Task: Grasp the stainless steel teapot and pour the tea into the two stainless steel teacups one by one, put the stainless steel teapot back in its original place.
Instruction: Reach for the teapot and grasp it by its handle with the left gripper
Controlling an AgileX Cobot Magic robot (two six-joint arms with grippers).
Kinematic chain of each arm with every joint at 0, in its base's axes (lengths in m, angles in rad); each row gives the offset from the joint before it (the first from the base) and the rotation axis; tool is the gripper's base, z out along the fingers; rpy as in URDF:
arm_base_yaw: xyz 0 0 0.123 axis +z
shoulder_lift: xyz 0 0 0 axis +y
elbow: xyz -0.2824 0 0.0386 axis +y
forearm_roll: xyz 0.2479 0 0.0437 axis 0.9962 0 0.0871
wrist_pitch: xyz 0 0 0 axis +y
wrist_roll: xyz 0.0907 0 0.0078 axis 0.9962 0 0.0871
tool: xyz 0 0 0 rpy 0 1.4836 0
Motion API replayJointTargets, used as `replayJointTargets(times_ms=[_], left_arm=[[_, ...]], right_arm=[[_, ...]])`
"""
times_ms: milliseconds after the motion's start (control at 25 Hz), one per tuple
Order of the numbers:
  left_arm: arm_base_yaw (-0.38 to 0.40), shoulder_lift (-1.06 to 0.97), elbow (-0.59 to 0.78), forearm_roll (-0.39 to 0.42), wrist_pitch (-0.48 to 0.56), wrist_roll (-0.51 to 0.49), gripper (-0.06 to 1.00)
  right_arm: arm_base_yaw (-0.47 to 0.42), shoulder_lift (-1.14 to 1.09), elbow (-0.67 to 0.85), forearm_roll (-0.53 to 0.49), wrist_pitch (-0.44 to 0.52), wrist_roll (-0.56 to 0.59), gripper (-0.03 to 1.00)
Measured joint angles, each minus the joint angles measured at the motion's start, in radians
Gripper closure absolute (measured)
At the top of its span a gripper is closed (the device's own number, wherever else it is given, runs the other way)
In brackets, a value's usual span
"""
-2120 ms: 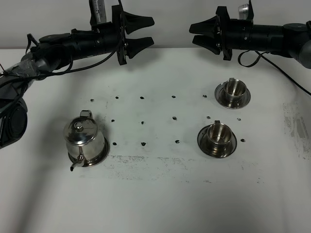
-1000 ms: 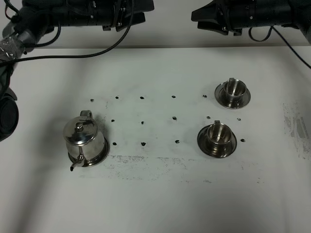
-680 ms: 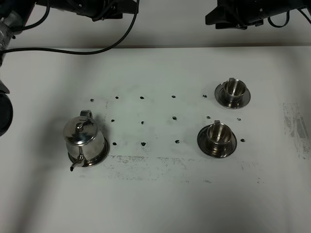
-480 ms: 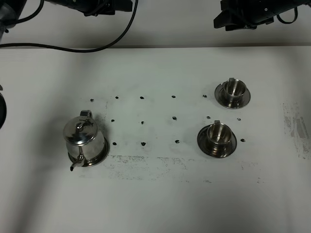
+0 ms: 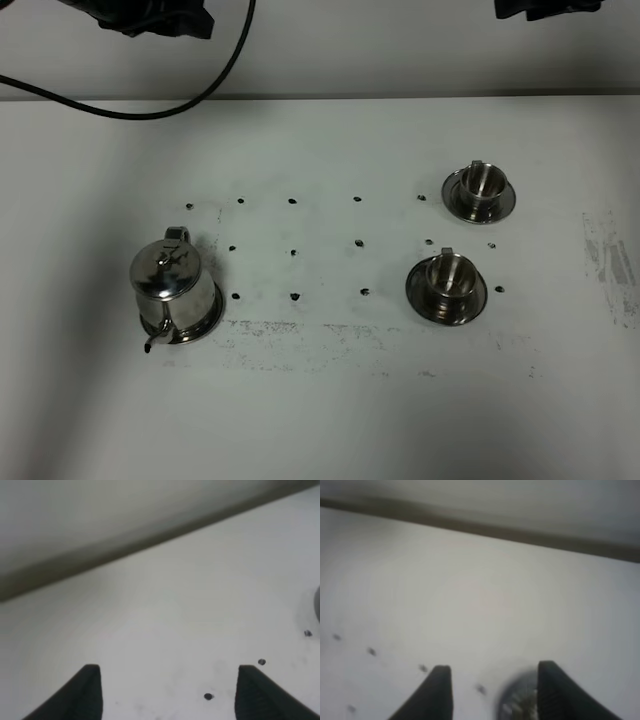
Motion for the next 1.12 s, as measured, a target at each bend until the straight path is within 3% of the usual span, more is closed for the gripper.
replayJointTargets(times_ms=[160, 400, 720, 920, 1120], left_arm=[[-0.001, -0.131, 0.103, 0.069, -0.035, 0.002, 0.42], [-0.001, -0.323, 0.354, 0.08, -0.158, 0.024, 0.47], [-0.003, -0.535, 0.693, -0.026, -0.432, 0.147, 0.47], [-0.003, -0.603, 0.773, -0.038, -0.501, 0.163, 0.47], [-0.003, -0.603, 0.78, -0.038, -0.476, 0.197, 0.47]], right_arm=[[0.0, -0.142, 0.108, -0.107, 0.001, -0.012, 0.58], [0.0, -0.402, 0.335, -0.119, -0.003, -0.045, 0.58], [0.0, -0.712, 0.752, -0.137, -0.167, -0.074, 0.58], [0.0, -0.904, 0.917, -0.136, -0.191, -0.074, 0.58], [0.0, -1.095, 1.069, -0.136, -0.211, -0.073, 0.58]])
